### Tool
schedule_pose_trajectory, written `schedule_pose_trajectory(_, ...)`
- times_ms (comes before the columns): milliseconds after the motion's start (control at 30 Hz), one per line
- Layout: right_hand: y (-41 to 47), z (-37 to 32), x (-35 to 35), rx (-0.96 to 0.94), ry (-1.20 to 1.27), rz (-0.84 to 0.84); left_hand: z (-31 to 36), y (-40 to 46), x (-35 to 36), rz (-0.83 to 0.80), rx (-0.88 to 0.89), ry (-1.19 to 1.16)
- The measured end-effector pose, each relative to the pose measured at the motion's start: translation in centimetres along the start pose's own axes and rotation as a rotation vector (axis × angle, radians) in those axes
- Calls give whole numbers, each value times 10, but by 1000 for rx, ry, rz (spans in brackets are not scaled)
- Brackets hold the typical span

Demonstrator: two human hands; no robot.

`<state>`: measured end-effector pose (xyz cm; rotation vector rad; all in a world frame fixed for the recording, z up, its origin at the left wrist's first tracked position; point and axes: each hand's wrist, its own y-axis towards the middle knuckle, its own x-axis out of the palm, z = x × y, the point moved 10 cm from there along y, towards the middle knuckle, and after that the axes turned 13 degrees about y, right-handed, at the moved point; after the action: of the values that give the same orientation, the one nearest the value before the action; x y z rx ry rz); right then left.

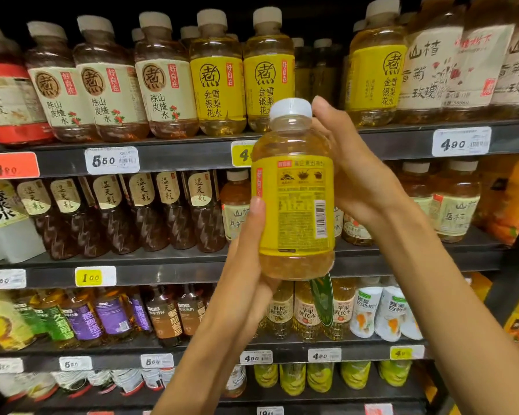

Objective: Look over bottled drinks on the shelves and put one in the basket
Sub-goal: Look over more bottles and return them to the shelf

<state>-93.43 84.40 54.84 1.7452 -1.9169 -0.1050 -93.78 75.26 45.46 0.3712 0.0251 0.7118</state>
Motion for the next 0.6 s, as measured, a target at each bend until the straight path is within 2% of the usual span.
schedule_pose_trajectory(100, 3, 9, 2, 35, 155, -23, -8, -2, 9, -48, -52, -80)
schedule_pose_trajectory(233, 2, 6, -7, -27, 166, 50, -8, -1, 8, -39, -40, -47)
schedule_pose_trajectory(367, -5, -11, -16, -171, -3, 194, -1, 0, -4, 66, -3, 151)
schedule_pose_trajectory(467, -7, -13, -15, -177, -67, 240, -3, 1, -5, 101, -16, 275)
schedule_pose_trajectory(533, -5, -11, -11, -126, -80, 191, -4, 2, -5, 60, -20, 90)
schedule_pose_trajectory(600, -5, -7, -6, -83, 11, 117, -2, 2, 1, -51, -53, -223)
